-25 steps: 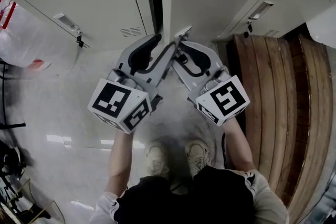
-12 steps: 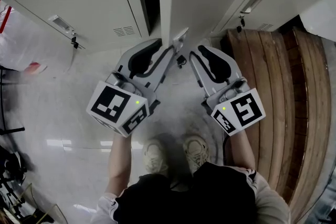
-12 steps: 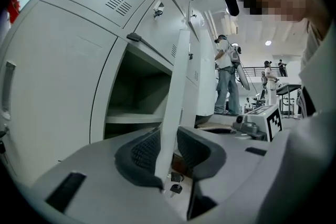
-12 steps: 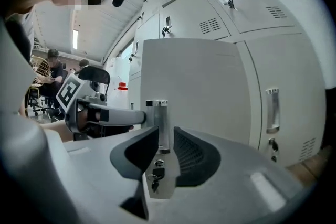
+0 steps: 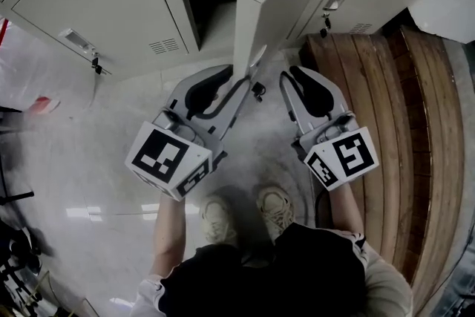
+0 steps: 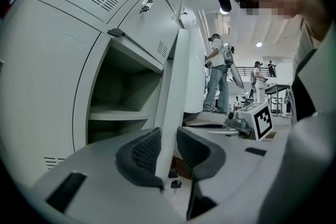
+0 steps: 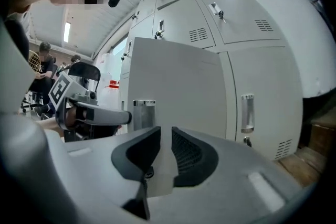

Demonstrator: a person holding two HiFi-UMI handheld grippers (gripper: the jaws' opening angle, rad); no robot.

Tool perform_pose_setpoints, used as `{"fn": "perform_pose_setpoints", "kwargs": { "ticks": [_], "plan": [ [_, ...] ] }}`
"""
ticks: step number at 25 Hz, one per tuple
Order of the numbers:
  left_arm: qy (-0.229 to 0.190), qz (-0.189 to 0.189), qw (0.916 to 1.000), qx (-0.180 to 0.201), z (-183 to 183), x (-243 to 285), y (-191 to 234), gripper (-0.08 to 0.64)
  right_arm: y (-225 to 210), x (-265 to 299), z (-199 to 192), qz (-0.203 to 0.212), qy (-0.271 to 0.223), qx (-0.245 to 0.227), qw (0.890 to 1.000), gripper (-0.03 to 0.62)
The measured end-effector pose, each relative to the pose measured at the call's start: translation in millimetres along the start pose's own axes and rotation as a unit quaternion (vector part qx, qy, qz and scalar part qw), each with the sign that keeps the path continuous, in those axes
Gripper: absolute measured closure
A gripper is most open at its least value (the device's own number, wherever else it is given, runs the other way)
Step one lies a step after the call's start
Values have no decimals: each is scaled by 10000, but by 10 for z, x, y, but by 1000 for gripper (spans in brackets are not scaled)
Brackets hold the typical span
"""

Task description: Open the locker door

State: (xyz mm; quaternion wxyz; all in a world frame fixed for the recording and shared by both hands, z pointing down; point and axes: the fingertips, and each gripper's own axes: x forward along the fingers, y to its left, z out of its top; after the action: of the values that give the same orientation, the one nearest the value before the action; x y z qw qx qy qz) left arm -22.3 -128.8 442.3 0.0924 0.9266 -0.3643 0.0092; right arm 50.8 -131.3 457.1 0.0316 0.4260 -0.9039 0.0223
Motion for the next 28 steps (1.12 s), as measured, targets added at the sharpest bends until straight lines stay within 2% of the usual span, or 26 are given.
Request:
{"fn": "perform_pose_setpoints", "kwargs": {
  "ticks": [8, 16, 19, 23, 28],
  "plan": [
    [94, -233, 9997, 44, -25, 30, -167, 460, -515, -352, 322, -877, -361, -49, 9955, 531],
    [174, -365, 9991, 150, -61, 60, -334, 463, -664, -581, 463, -1230, -496, -213, 9909, 531],
    [204, -729, 9970, 129, -91, 116, -516, 467, -718, -637, 498, -1311, -536, -216, 9897, 531],
    [424, -1245, 9907, 336, -198, 372, -1007, 495, -784, -727, 553, -1461, -599, -256, 9871, 531],
    [279, -1699, 9846, 312, -206, 677, -1288, 499, -931, -966, 543, -1767, -517, -286, 9825, 531]
  ]
}}
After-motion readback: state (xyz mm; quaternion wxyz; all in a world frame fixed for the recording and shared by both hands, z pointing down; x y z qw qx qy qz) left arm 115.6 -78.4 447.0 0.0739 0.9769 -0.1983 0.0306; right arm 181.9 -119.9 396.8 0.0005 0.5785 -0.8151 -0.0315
